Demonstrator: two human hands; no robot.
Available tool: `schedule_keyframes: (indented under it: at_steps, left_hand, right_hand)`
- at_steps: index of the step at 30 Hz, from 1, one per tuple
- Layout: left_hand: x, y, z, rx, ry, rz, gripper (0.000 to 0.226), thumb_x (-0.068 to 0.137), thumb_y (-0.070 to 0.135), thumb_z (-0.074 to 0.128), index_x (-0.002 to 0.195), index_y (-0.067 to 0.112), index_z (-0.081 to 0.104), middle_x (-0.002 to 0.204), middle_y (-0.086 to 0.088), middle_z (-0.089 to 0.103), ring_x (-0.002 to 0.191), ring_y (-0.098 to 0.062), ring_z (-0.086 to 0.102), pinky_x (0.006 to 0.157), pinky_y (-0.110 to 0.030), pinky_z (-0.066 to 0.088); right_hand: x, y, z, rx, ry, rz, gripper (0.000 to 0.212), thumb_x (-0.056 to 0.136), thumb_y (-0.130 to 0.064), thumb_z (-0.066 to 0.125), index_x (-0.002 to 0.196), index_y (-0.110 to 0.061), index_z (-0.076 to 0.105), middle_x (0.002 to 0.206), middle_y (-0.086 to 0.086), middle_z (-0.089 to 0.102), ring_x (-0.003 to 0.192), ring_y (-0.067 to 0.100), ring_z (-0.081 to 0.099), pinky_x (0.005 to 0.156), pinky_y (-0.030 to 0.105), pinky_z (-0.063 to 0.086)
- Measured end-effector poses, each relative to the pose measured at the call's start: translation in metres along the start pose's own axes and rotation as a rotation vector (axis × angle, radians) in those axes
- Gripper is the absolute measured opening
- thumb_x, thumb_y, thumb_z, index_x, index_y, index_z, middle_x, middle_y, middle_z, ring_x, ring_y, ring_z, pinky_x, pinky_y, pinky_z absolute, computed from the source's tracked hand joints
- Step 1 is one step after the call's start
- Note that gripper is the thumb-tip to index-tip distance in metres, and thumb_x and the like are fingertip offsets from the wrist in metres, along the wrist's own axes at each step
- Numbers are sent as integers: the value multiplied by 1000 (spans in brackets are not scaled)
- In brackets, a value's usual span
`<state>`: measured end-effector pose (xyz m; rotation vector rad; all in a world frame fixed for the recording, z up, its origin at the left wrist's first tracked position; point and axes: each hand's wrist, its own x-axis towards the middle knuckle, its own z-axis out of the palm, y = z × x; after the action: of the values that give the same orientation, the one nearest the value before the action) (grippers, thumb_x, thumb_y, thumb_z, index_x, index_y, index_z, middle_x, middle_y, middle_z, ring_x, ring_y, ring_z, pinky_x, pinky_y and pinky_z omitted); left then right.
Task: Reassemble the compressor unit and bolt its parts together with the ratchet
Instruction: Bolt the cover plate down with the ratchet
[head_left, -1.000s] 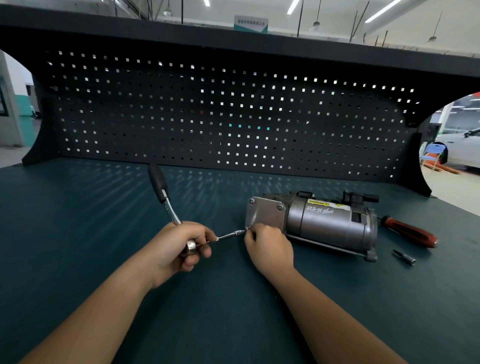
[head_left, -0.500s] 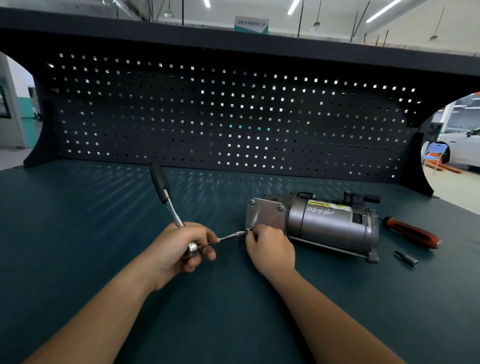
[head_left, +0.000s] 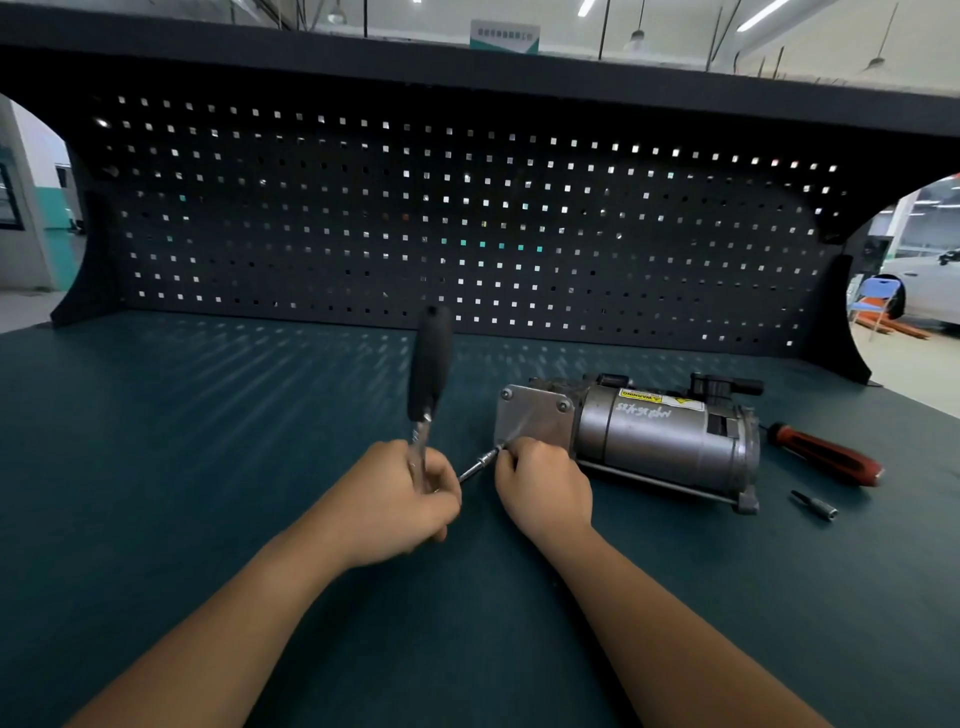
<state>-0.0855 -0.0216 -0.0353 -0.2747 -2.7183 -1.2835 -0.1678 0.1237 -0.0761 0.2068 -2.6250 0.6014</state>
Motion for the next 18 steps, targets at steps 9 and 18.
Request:
schedule_keyframes:
  at_steps: [9, 18]
  left_hand:
    - [1, 1, 3, 136, 131, 24, 17, 80, 13, 51, 79, 27, 60, 60, 6, 67, 53, -2, 58, 52, -18, 44]
    - [-3, 3, -3, 445, 64, 159, 21, 86, 16, 46, 91, 36, 52, 77, 0, 66, 72, -18, 61, 66, -33, 48]
  right_hand:
    - [-3, -9, -15, 328, -122, 178, 34, 96, -26, 43, 73, -6, 58, 77, 15, 65, 71, 28, 60, 57, 27, 42]
    - [-11, -46, -12, 1415, -412, 710, 30, 96, -19, 51, 68, -10, 47, 32, -3, 46, 24, 5, 40, 28, 10, 28]
